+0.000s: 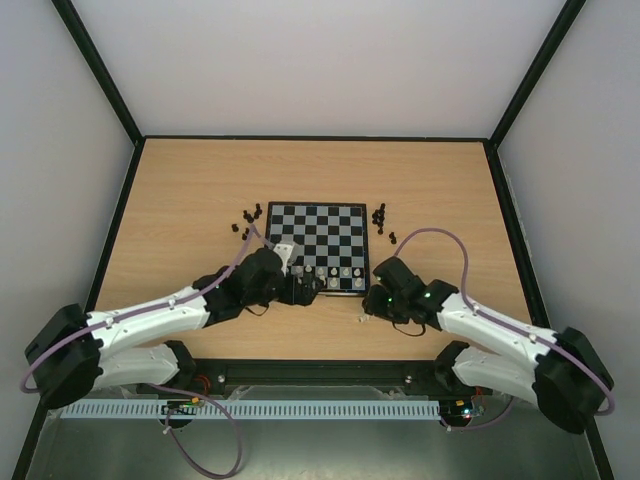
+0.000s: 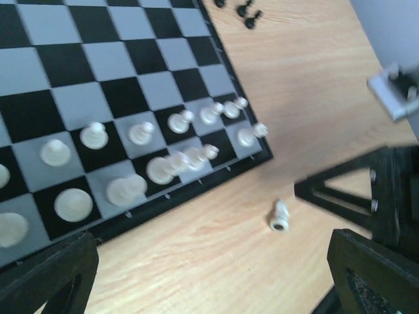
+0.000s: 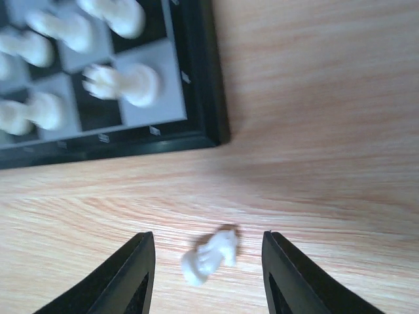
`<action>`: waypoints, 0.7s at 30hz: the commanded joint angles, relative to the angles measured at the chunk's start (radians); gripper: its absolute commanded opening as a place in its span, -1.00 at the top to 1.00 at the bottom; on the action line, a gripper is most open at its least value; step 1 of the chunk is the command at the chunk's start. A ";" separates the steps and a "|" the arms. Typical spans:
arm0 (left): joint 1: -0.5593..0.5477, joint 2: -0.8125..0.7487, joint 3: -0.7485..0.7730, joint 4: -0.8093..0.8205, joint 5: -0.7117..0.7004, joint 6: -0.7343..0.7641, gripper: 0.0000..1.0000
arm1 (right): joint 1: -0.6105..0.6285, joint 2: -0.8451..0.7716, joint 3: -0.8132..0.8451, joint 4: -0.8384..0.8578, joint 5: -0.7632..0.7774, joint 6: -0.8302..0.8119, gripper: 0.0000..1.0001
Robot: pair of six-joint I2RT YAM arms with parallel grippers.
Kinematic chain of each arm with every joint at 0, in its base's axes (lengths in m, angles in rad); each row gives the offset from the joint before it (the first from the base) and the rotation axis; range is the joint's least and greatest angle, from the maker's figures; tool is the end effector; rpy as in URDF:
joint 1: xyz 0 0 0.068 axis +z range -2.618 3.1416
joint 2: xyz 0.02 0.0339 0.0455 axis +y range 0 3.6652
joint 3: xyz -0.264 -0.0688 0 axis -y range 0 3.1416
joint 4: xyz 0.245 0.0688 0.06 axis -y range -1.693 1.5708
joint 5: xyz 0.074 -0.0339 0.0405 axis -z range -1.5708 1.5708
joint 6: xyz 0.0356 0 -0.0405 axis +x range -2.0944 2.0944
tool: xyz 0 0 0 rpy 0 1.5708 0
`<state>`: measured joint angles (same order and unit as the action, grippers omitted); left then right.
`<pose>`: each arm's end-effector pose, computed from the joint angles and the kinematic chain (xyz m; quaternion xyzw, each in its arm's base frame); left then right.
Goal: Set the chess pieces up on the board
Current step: Pick up the chess piece at the center of the board.
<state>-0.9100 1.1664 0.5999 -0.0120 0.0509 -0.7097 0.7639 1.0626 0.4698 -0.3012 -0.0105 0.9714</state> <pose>0.1500 -0.1959 0.2154 0.1000 0.8735 -0.3601 0.3120 0.1419 0.1365 0.1716 0.0960 0.9384 0.2564 0.2109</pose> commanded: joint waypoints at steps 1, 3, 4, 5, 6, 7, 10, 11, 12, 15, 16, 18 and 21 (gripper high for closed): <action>-0.104 -0.092 -0.056 -0.002 -0.041 0.073 -0.97 | 0.001 -0.126 0.069 -0.148 0.099 0.022 0.08; -0.159 -0.147 -0.095 0.000 -0.082 0.088 -0.95 | -0.006 -0.181 0.083 -0.181 0.108 0.024 0.08; -0.187 -0.166 -0.117 0.002 -0.105 0.093 -0.94 | -0.010 -0.205 0.088 -0.193 0.109 0.023 0.08; -0.221 -0.180 -0.135 0.009 -0.129 0.104 -0.92 | -0.014 -0.229 0.097 -0.205 0.110 0.023 0.08; -0.253 -0.188 -0.149 0.009 -0.165 0.105 -0.90 | -0.017 -0.248 0.105 -0.217 0.112 0.023 0.08; -0.285 -0.189 -0.159 0.010 -0.209 0.100 -0.86 | -0.019 -0.266 0.111 -0.229 0.114 0.022 0.08; -0.388 -0.143 -0.162 0.034 -0.336 0.095 -0.73 | -0.027 -0.308 0.127 -0.241 0.109 0.012 0.08; -0.424 -0.111 -0.154 0.053 -0.373 0.097 -0.71 | -0.029 -0.316 0.133 -0.243 0.104 0.007 0.08; -0.458 -0.076 -0.143 0.077 -0.405 0.109 -0.70 | -0.030 -0.322 0.136 -0.245 0.097 0.000 0.08; -0.544 0.075 -0.075 0.136 -0.498 0.144 -0.67 | -0.036 -0.349 0.142 -0.248 0.079 -0.014 0.08; -0.556 0.131 -0.045 0.148 -0.519 0.161 -0.66 | -0.038 -0.360 0.142 -0.248 0.075 -0.017 0.09; -0.561 0.229 -0.003 0.187 -0.531 0.199 -0.60 | -0.042 -0.386 0.144 -0.250 0.065 -0.026 0.09; -0.558 0.353 0.037 0.264 -0.511 0.264 -0.55 | -0.046 -0.415 0.149 -0.256 0.045 -0.041 0.09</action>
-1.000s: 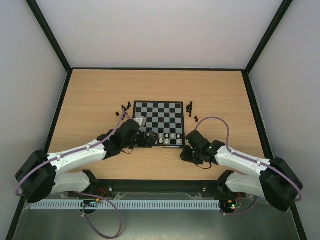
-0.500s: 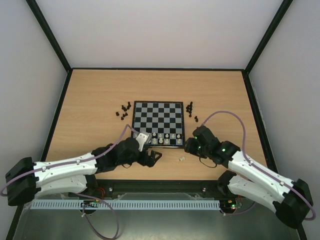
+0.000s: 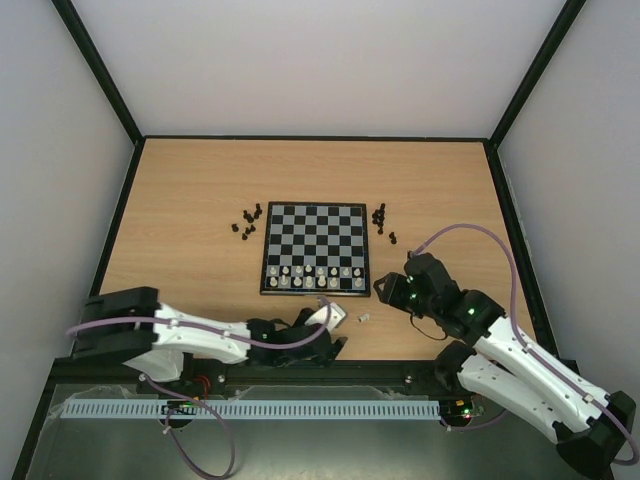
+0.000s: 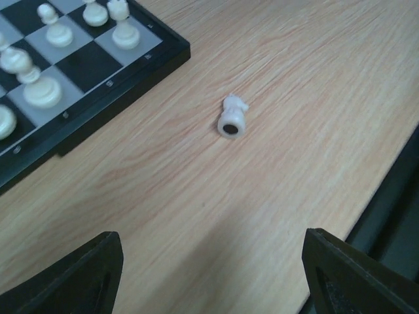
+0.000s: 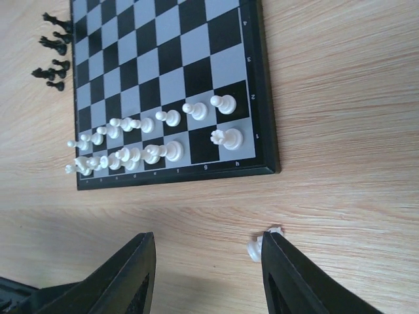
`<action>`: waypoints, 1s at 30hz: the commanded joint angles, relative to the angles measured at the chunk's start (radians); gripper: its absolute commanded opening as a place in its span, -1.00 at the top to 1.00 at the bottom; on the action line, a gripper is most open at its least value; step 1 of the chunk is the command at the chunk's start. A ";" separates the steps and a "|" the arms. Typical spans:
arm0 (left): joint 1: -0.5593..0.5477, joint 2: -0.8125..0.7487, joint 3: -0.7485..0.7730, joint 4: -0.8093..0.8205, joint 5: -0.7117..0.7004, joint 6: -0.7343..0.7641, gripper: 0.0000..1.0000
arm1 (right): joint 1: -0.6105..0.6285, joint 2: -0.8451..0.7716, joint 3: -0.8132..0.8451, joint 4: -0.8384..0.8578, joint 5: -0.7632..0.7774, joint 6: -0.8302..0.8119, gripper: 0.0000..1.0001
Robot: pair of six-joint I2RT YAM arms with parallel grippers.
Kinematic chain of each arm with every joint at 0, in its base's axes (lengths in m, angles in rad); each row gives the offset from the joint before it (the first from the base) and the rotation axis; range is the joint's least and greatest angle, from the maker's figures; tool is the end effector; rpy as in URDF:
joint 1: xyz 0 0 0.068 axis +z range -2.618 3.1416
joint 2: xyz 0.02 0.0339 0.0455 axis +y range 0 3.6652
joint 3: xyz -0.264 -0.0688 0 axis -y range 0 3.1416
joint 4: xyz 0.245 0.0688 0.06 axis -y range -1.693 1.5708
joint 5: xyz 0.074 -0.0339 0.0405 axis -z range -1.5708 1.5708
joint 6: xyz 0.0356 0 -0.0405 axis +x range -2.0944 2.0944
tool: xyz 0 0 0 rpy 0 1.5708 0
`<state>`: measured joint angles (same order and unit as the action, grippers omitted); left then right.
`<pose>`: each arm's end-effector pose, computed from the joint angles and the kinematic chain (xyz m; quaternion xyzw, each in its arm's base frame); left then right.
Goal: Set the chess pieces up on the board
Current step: Pick up the chess piece at the center of the board.
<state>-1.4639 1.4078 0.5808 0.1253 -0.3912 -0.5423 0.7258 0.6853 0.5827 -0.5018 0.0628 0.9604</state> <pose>0.0422 -0.2659 0.1653 0.3224 0.8333 -0.2534 0.3707 0.1179 0.1016 0.2529 0.1181 0.8773 0.3283 0.3296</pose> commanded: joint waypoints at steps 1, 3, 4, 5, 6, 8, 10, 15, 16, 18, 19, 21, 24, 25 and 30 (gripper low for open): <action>-0.001 0.146 0.076 0.138 -0.054 0.115 -0.51 | -0.011 -0.046 0.036 -0.058 -0.033 -0.036 0.09; 0.001 0.207 0.118 0.160 -0.029 0.145 -0.46 | -0.012 -0.061 0.042 -0.069 -0.039 -0.048 0.09; 0.005 0.234 0.131 0.169 -0.010 0.156 -0.39 | -0.013 -0.071 0.044 -0.075 -0.044 -0.053 0.09; 0.009 0.262 0.146 0.177 0.008 0.167 -0.31 | -0.013 -0.080 0.043 -0.078 -0.049 -0.058 0.09; 0.013 0.286 0.158 0.182 0.019 0.174 -0.26 | -0.014 -0.090 0.045 -0.084 -0.051 -0.063 0.09; 0.021 0.329 0.174 0.196 0.056 0.186 -0.07 | -0.015 -0.105 0.048 -0.099 -0.052 -0.076 0.09; 0.026 0.353 0.181 0.214 0.078 0.194 0.03 | -0.017 -0.117 0.051 -0.115 -0.051 -0.087 0.09; 0.044 0.382 0.174 0.258 0.148 0.215 0.30 | -0.019 -0.145 0.045 -0.127 -0.054 -0.099 0.09; 0.046 0.386 0.173 0.263 0.154 0.224 0.32 | -0.020 -0.149 0.044 -0.126 -0.055 -0.100 0.09; 0.054 0.396 0.172 0.273 0.176 0.242 0.33 | -0.020 -0.157 0.041 -0.127 -0.056 -0.103 0.09; 0.057 0.400 0.173 0.275 0.180 0.249 0.34 | -0.019 -0.160 0.042 -0.129 -0.054 -0.104 0.09; 0.070 0.407 0.178 0.266 0.174 0.251 0.34 | -0.019 -0.166 0.041 -0.133 -0.054 -0.108 0.09; 0.080 0.404 0.167 0.262 0.170 0.247 0.32 | -0.019 -0.175 0.043 -0.143 -0.046 -0.116 0.09; 0.083 0.404 0.165 0.259 0.164 0.244 0.31 | -0.019 -0.176 0.043 -0.146 -0.046 -0.117 0.09; 0.105 0.417 0.173 0.245 0.141 0.245 0.24 | -0.020 -0.174 0.044 -0.146 -0.044 -0.126 0.08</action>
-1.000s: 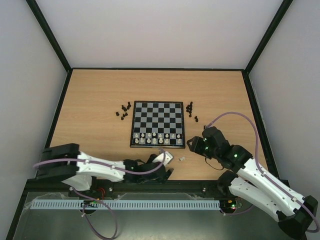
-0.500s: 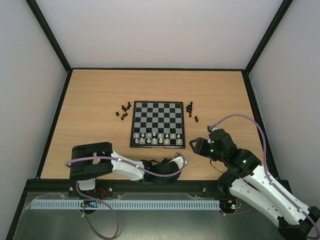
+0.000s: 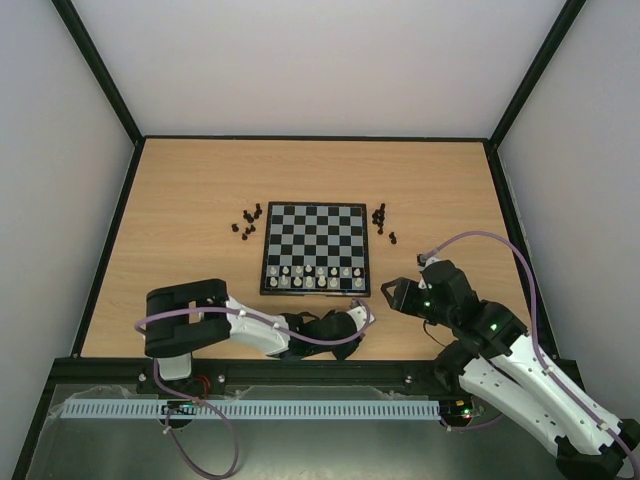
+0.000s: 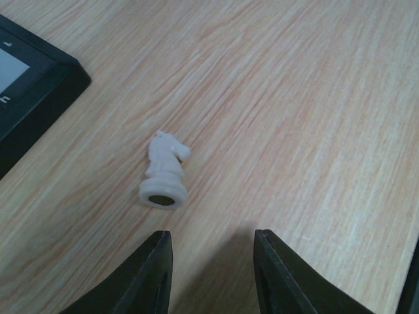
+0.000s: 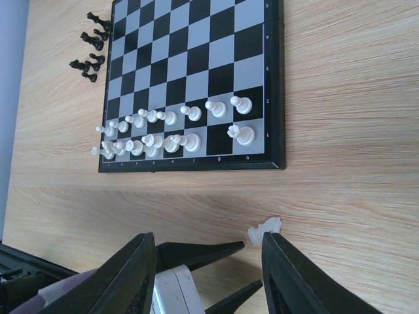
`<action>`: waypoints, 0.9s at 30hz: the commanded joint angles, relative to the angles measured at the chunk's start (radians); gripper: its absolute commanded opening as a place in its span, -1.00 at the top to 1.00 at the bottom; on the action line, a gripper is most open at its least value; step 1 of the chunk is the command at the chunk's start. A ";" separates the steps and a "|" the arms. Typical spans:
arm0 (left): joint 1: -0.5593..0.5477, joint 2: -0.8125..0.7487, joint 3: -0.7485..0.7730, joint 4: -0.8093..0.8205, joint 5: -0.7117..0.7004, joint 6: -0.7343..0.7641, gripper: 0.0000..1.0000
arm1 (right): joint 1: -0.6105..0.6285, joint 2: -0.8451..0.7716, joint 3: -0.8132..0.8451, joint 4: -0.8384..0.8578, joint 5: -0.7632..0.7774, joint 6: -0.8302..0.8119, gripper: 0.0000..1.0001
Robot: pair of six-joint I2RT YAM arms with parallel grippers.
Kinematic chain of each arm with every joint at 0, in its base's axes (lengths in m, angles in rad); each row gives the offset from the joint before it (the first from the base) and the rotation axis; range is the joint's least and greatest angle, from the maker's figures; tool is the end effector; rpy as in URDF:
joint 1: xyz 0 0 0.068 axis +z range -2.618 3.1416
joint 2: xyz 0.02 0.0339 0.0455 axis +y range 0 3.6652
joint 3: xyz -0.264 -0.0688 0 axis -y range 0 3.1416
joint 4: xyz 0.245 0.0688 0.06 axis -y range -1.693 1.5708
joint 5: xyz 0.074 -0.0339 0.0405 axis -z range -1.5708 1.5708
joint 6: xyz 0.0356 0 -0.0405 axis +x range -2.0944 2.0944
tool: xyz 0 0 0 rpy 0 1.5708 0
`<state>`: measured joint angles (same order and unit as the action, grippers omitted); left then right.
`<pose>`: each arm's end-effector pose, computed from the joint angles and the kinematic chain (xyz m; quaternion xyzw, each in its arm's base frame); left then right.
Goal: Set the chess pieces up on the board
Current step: Pick up the chess piece at the center of the board.
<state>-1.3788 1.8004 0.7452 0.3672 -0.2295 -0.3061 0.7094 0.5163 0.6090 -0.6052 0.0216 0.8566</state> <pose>0.0723 -0.3293 0.1180 0.4169 0.7971 -0.2478 0.3597 0.0948 0.0804 0.2725 0.0689 0.8604 0.3495 0.3644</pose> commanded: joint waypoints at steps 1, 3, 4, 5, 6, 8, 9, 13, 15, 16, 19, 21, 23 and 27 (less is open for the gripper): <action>0.024 0.028 0.009 0.007 -0.021 0.010 0.23 | -0.005 -0.002 0.018 -0.040 -0.005 -0.024 0.08; 0.030 0.037 0.015 0.008 -0.022 0.015 0.21 | -0.004 0.005 0.021 -0.039 -0.004 -0.028 0.08; 0.033 0.041 0.019 0.007 -0.024 0.017 0.19 | -0.004 0.008 0.023 -0.037 -0.003 -0.030 0.08; 0.036 0.046 0.021 0.008 -0.022 0.019 0.16 | -0.004 0.012 0.023 -0.036 -0.004 -0.031 0.08; 0.038 0.049 0.023 0.008 -0.022 0.021 0.13 | -0.004 0.015 0.024 -0.036 -0.004 -0.033 0.08; 0.042 0.055 0.027 0.009 -0.020 0.026 0.09 | -0.005 0.018 0.025 -0.034 -0.003 -0.034 0.08; 0.045 0.058 0.030 0.008 -0.017 0.029 0.08 | -0.005 0.019 0.026 -0.033 -0.002 -0.035 0.08; 0.058 0.067 0.034 0.009 -0.008 0.039 0.08 | -0.005 0.027 0.027 -0.031 0.000 -0.036 0.08; 0.066 0.065 0.031 0.010 -0.001 0.043 0.10 | -0.007 0.032 0.027 -0.029 -0.001 -0.038 0.08; 0.069 0.064 0.031 0.010 0.000 0.045 0.12 | -0.007 0.033 0.027 -0.030 0.002 -0.038 0.08; 0.078 0.057 0.024 0.010 0.010 0.048 0.19 | -0.007 0.035 0.028 -0.028 0.002 -0.038 0.08; 0.084 0.056 0.021 0.010 0.018 0.050 0.24 | -0.008 0.039 0.029 -0.028 0.004 -0.038 0.09; 0.087 0.059 0.022 0.015 0.026 0.055 0.26 | -0.009 0.039 0.028 -0.026 0.005 -0.039 0.09; 0.090 0.071 0.030 0.020 0.056 0.063 0.35 | -0.010 0.042 0.030 -0.029 0.008 -0.041 0.08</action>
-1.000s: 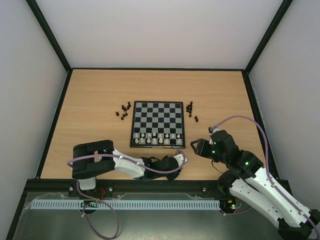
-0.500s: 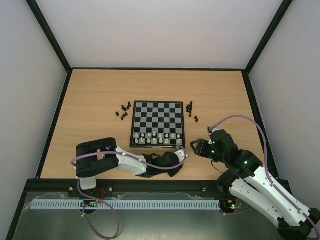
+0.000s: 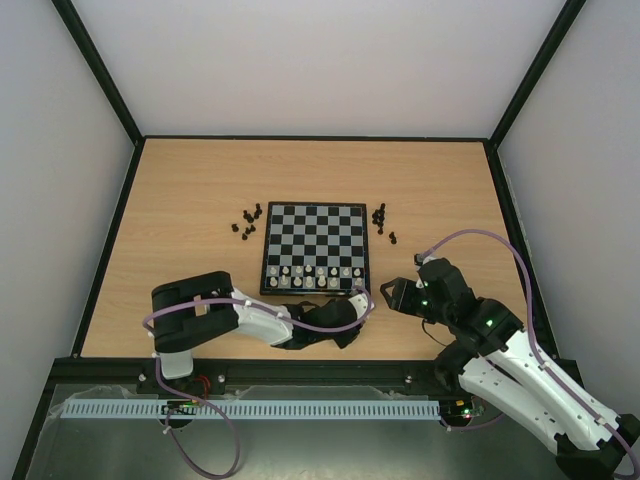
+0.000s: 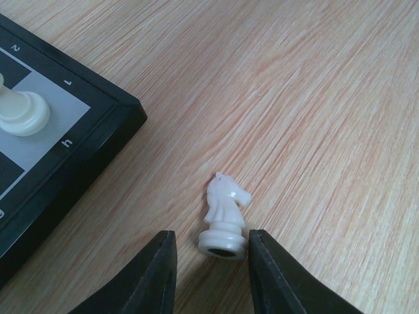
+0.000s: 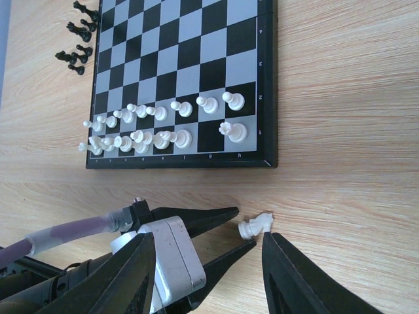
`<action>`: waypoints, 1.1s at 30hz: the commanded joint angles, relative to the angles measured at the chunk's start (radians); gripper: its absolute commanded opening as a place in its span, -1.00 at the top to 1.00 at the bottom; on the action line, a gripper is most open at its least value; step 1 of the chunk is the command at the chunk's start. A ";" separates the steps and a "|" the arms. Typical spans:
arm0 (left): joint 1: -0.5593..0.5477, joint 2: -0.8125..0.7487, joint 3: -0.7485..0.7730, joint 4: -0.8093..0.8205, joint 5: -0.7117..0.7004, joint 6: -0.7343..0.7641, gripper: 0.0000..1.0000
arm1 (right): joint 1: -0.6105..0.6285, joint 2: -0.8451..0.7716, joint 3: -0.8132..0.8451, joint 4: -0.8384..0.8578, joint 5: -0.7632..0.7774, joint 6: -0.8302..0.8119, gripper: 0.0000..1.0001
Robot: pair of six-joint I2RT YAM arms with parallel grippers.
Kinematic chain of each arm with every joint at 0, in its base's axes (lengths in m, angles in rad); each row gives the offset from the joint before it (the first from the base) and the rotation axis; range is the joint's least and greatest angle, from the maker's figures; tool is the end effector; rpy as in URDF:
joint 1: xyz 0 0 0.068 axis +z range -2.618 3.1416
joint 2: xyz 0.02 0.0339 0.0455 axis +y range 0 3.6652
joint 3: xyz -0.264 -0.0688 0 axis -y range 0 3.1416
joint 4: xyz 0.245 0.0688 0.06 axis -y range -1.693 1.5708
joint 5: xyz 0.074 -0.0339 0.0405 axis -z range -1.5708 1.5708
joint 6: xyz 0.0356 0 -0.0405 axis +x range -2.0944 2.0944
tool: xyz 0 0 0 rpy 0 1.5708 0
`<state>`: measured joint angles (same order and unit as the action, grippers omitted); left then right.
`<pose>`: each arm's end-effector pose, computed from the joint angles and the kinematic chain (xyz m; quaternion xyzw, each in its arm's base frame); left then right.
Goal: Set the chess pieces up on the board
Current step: Pick up the chess piece at the center of the board.
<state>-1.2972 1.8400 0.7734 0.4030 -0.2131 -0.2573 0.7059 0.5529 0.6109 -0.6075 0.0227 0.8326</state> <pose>0.1010 -0.3319 0.1155 0.4036 0.7988 -0.2374 0.3776 0.0994 0.0837 0.2690 0.0608 0.8703 0.3328 0.3580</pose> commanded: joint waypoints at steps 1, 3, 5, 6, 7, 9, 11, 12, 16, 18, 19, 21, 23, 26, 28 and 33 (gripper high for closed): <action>0.009 0.035 0.003 -0.015 0.045 0.013 0.37 | -0.007 0.006 0.029 -0.027 0.006 -0.017 0.08; 0.009 0.039 0.007 -0.015 0.053 0.014 0.40 | -0.007 0.008 0.028 -0.026 0.006 -0.018 0.08; 0.009 0.043 0.004 -0.011 0.058 0.014 0.42 | -0.009 0.009 0.028 -0.024 0.004 -0.020 0.08; 0.009 0.044 0.003 -0.008 0.058 0.013 0.43 | -0.008 0.010 0.028 -0.024 0.003 -0.021 0.09; 0.009 0.047 0.003 -0.007 0.059 0.014 0.44 | -0.009 0.010 0.028 -0.024 0.003 -0.021 0.08; 0.009 0.052 0.008 -0.006 0.061 0.013 0.48 | -0.011 0.009 0.028 -0.022 0.002 -0.021 0.08; 0.010 0.058 0.015 -0.006 0.063 0.016 0.52 | -0.010 0.009 0.028 -0.023 0.003 -0.021 0.08; 0.009 0.061 0.019 -0.008 0.062 0.016 0.53 | -0.010 0.010 0.029 -0.024 0.001 -0.021 0.08; 0.010 0.063 0.022 -0.013 0.059 0.012 0.65 | -0.012 0.007 0.027 -0.024 0.000 -0.021 0.09; 0.009 0.056 0.016 -0.015 0.054 0.008 0.70 | -0.012 0.007 0.027 -0.024 0.000 -0.021 0.08; 0.009 0.049 0.010 -0.016 0.050 0.004 0.70 | -0.011 0.007 0.026 -0.024 0.000 -0.021 0.09; 0.009 0.034 -0.003 -0.018 0.043 -0.002 0.72 | -0.011 0.006 0.027 -0.023 -0.001 -0.021 0.09; 0.009 0.013 -0.011 -0.028 0.043 -0.015 0.73 | -0.011 0.005 0.026 -0.021 -0.002 -0.020 0.08; 0.007 -0.040 -0.030 -0.043 0.044 -0.044 0.74 | -0.011 0.007 0.026 -0.020 -0.005 -0.021 0.08; 0.007 -0.110 -0.058 -0.048 0.045 -0.068 0.75 | -0.011 0.006 0.027 -0.018 -0.010 -0.023 0.09; -0.010 -0.344 -0.160 -0.049 0.044 -0.107 0.74 | -0.011 0.025 0.052 0.000 -0.053 -0.034 0.09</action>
<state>-1.2957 1.6676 0.6682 0.3599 -0.1677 -0.3191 0.6987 0.5610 0.6147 -0.6056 0.0139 0.8207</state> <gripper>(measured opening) 0.187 0.458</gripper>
